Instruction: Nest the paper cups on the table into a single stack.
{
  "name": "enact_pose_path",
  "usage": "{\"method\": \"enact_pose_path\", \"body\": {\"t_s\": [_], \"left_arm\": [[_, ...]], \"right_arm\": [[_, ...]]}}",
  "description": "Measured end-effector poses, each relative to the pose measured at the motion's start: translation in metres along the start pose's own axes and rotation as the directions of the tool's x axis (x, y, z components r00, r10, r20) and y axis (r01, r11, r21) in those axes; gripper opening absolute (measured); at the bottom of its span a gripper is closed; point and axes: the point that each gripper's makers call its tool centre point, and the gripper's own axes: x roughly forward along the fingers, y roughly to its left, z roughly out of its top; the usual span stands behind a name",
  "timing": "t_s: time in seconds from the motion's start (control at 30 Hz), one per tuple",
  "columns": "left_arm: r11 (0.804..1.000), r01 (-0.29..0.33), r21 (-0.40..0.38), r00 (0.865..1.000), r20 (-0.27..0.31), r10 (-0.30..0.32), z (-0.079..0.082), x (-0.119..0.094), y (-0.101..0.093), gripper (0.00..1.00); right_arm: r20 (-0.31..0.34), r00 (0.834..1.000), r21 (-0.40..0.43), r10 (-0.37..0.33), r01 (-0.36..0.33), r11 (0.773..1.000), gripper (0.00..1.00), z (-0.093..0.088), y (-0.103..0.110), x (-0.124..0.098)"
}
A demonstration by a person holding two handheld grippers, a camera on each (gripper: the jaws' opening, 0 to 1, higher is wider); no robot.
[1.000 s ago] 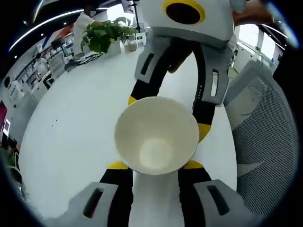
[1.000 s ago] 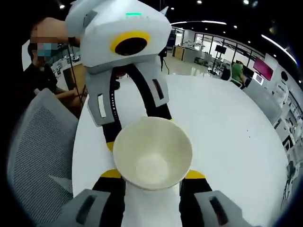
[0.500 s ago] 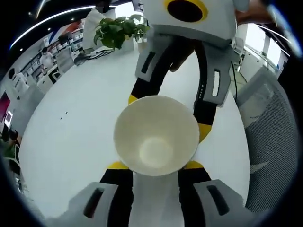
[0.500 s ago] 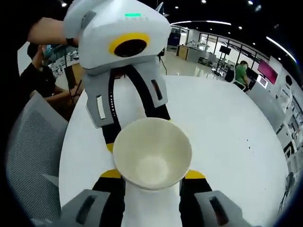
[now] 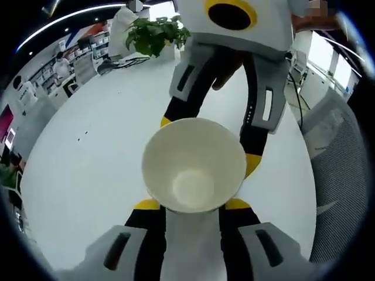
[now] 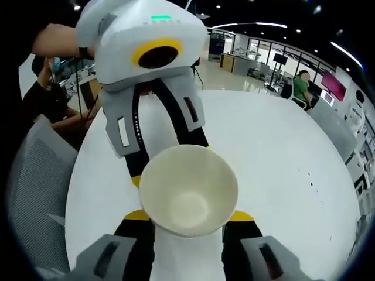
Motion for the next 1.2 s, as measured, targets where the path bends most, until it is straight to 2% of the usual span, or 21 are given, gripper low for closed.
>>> {"method": "enact_pose_path", "body": {"t_s": [0.27, 0.4, 0.5, 0.6, 0.7, 0.73, 0.8, 0.97, 1.03, 1.1, 1.2], "left_arm": [[1.0, 0.007, 0.02, 1.0, -0.011, -0.006, 0.0, 0.001, 0.002, 0.33], [1.0, 0.004, 0.027, 1.0, -0.021, -0.003, -0.002, 0.001, 0.003, 0.33], [0.999, -0.008, 0.034, 0.999, -0.046, 0.01, -0.009, -0.002, 0.002, 0.36], [1.0, -0.016, 0.023, 0.999, -0.048, 0.017, -0.013, -0.004, 0.005, 0.41], [0.999, -0.034, -0.005, 0.998, -0.044, 0.033, -0.021, -0.009, 0.005, 0.43], [0.999, -0.042, -0.017, 0.998, -0.038, 0.041, -0.022, -0.011, 0.005, 0.44], [0.997, -0.051, -0.05, 0.998, -0.025, 0.05, -0.022, -0.016, 0.002, 0.47], [0.99, -0.089, -0.106, 0.996, 0.001, 0.09, -0.025, -0.025, 0.001, 0.52], [0.985, -0.119, -0.123, 0.993, 0.01, 0.121, -0.028, -0.03, 0.003, 0.53], [0.974, -0.13, -0.187, 0.989, 0.051, 0.142, -0.026, -0.034, 0.001, 0.54], [0.967, -0.132, -0.216, 0.986, 0.069, 0.15, -0.025, -0.039, -0.006, 0.55]], "right_arm": [[-0.002, 1.0, 0.011, 0.004, -0.004, 1.0, 0.46, -0.003, -0.001, 0.004], [0.001, 1.0, 0.019, 0.008, -0.008, 1.0, 0.53, -0.003, 0.004, 0.004], [-0.02, 1.0, 0.014, -0.001, 0.002, 1.0, 0.55, -0.01, 0.005, 0.003], [-0.025, 1.0, 0.046, -0.008, 0.009, 0.999, 0.63, -0.016, 0.005, 0.0], [-0.017, 1.0, 0.073, -0.023, 0.024, 0.997, 0.66, -0.02, 0.007, -0.006], [0.002, 0.999, 0.108, -0.046, 0.045, 0.993, 0.68, -0.019, 0.005, -0.009], [0.029, 0.998, 0.17, -0.049, 0.044, 0.984, 0.72, -0.019, 0.009, -0.013], [0.029, 0.996, 0.198, -0.082, 0.075, 0.977, 0.74, -0.031, 0.013, -0.019], [0.051, 0.991, 0.248, -0.121, 0.105, 0.963, 0.77, -0.03, 0.012, -0.024], [0.088, 0.986, 0.312, -0.143, 0.109, 0.944, 0.8, -0.028, 0.011, -0.028], [0.102, 0.982, 0.349, -0.16, 0.115, 0.93, 0.82, -0.03, 0.011, -0.034]]}}
